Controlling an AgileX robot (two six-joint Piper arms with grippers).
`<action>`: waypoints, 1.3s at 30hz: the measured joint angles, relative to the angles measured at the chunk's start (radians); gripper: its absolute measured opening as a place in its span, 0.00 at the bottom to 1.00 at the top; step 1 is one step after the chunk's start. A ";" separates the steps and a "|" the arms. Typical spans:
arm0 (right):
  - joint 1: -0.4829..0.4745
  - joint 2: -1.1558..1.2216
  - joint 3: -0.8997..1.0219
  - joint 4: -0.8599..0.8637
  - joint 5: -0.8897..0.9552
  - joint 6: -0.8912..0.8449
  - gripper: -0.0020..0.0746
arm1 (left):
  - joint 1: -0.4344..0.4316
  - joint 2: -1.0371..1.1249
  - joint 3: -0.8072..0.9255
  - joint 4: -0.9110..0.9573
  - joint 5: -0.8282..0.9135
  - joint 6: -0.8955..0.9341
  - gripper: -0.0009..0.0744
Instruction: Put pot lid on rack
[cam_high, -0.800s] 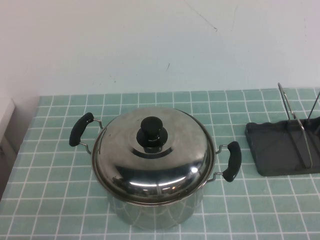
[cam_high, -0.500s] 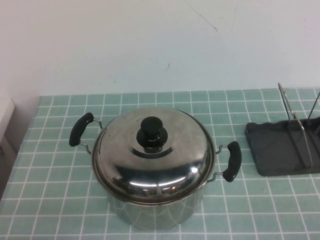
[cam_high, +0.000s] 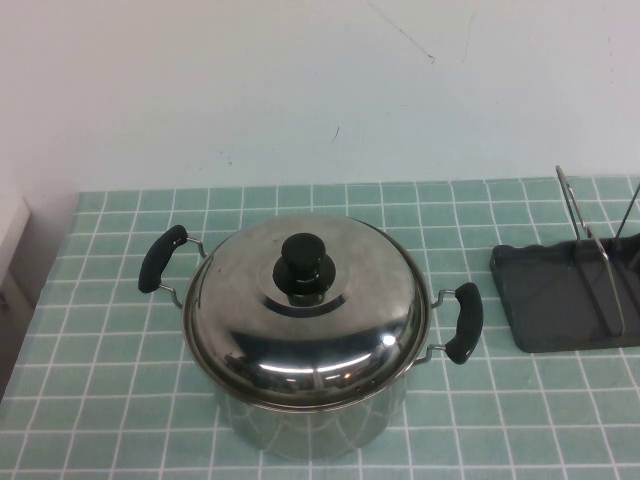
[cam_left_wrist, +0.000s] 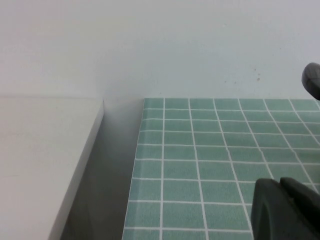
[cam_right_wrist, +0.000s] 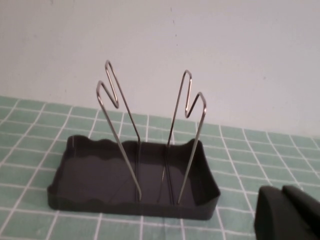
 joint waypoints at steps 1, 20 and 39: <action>0.000 0.000 0.000 0.000 0.014 0.000 0.02 | 0.000 0.000 0.000 0.000 0.002 0.000 0.01; 0.000 0.000 0.000 -0.002 0.247 0.000 0.02 | 0.000 0.000 0.000 0.010 0.045 0.000 0.01; 0.000 0.000 0.000 -0.004 0.249 0.000 0.02 | 0.000 0.000 -0.004 0.006 0.173 0.005 0.01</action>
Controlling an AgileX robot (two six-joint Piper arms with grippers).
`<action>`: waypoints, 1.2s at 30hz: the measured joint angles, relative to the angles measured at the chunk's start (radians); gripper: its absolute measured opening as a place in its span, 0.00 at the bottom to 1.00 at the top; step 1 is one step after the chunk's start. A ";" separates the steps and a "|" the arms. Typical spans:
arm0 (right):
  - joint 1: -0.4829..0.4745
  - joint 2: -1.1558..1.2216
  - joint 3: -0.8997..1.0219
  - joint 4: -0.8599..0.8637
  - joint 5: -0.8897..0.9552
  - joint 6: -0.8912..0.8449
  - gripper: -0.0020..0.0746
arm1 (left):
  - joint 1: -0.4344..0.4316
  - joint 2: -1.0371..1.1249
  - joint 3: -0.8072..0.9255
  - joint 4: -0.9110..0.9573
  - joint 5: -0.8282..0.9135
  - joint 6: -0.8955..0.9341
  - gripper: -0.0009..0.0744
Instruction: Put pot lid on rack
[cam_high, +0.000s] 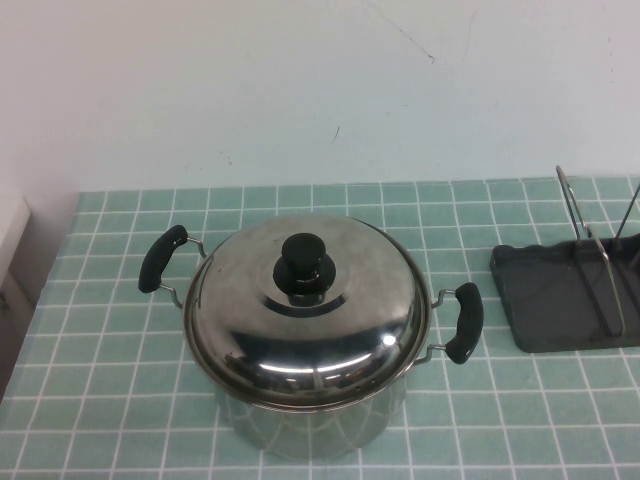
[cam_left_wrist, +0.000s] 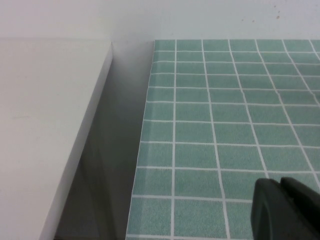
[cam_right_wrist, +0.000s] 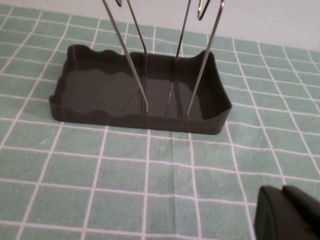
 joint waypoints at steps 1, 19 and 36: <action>0.000 0.000 0.000 0.000 0.000 0.000 0.02 | 0.000 0.000 0.000 0.000 0.000 0.000 0.01; 0.000 0.000 0.001 -0.001 -0.650 0.003 0.02 | 0.000 0.000 0.005 0.102 -0.510 0.005 0.01; 0.000 0.000 -0.143 0.035 -0.658 0.008 0.02 | 0.000 -0.001 -0.156 0.095 -0.566 -0.215 0.01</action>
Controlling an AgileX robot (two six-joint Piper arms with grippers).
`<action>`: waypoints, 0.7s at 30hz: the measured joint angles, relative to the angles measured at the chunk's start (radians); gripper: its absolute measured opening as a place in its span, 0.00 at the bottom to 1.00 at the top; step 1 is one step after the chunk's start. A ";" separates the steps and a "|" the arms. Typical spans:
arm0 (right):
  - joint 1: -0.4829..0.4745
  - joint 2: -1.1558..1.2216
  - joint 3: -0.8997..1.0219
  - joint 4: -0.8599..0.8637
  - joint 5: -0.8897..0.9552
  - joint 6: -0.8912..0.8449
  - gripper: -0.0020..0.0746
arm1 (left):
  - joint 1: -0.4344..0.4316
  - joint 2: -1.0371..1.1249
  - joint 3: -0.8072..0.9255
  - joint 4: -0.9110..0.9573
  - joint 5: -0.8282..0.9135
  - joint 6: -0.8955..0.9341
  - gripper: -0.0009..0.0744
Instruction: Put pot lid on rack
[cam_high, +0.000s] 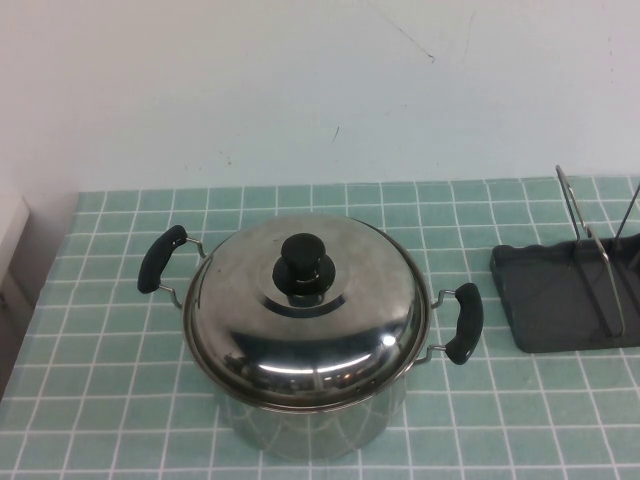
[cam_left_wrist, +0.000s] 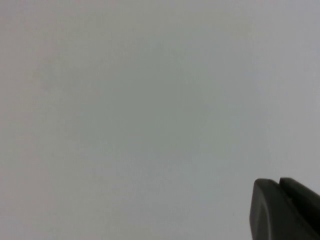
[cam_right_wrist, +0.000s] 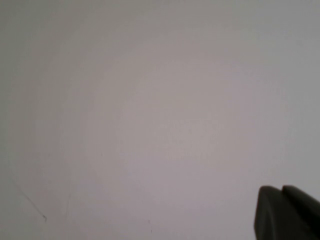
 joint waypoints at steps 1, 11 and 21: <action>0.000 0.000 -0.039 -0.012 0.088 0.000 0.02 | 0.000 0.000 -0.057 0.000 0.084 -0.016 0.01; 0.000 0.189 -0.342 -0.030 0.748 -0.024 0.02 | -0.023 0.254 -0.481 -0.203 0.601 0.050 0.01; 0.000 0.310 -0.345 -0.030 0.784 -0.240 0.02 | -0.125 0.618 -0.515 -0.755 0.400 0.612 0.01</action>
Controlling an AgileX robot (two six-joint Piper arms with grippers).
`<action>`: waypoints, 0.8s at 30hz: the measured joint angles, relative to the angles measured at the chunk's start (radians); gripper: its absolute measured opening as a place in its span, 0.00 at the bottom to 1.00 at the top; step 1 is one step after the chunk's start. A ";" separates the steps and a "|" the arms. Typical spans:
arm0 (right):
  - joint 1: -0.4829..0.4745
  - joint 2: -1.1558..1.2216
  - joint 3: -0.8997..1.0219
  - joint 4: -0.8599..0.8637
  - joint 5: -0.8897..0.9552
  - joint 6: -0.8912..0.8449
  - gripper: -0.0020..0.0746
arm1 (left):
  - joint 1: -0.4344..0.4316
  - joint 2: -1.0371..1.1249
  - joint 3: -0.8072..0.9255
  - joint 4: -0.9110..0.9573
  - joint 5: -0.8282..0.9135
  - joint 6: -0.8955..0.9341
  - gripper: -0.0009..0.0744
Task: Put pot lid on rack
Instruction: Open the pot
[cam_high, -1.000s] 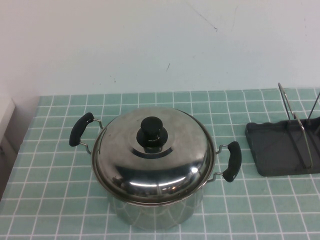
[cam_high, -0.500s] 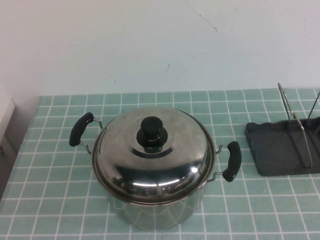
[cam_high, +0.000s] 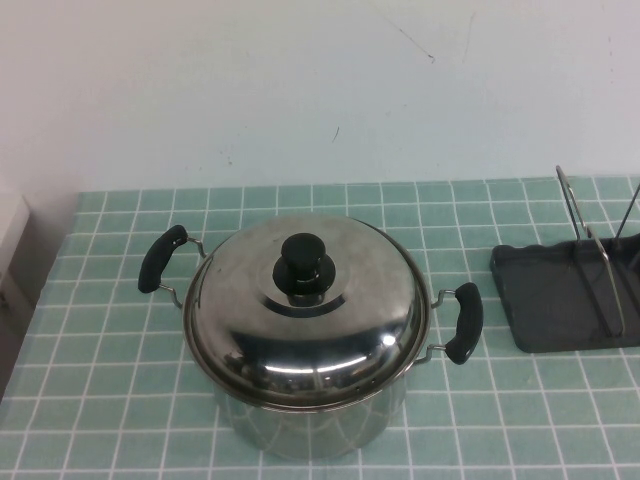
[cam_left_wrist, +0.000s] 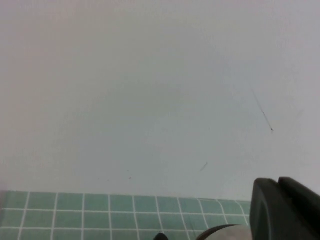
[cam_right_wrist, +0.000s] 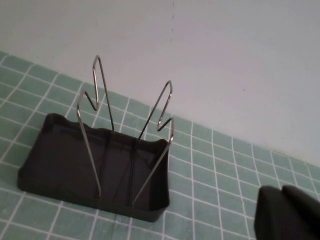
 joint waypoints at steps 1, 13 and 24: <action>0.000 0.000 0.000 0.003 -0.004 -0.008 0.02 | -0.025 0.040 0.000 -0.050 -0.028 0.052 0.01; 0.000 0.001 0.151 0.082 -0.107 -0.020 0.02 | -0.439 0.476 0.000 -0.022 -0.501 0.190 0.02; 0.000 0.002 0.171 0.099 -0.159 -0.022 0.02 | -0.545 0.840 0.000 0.067 -0.853 0.112 0.81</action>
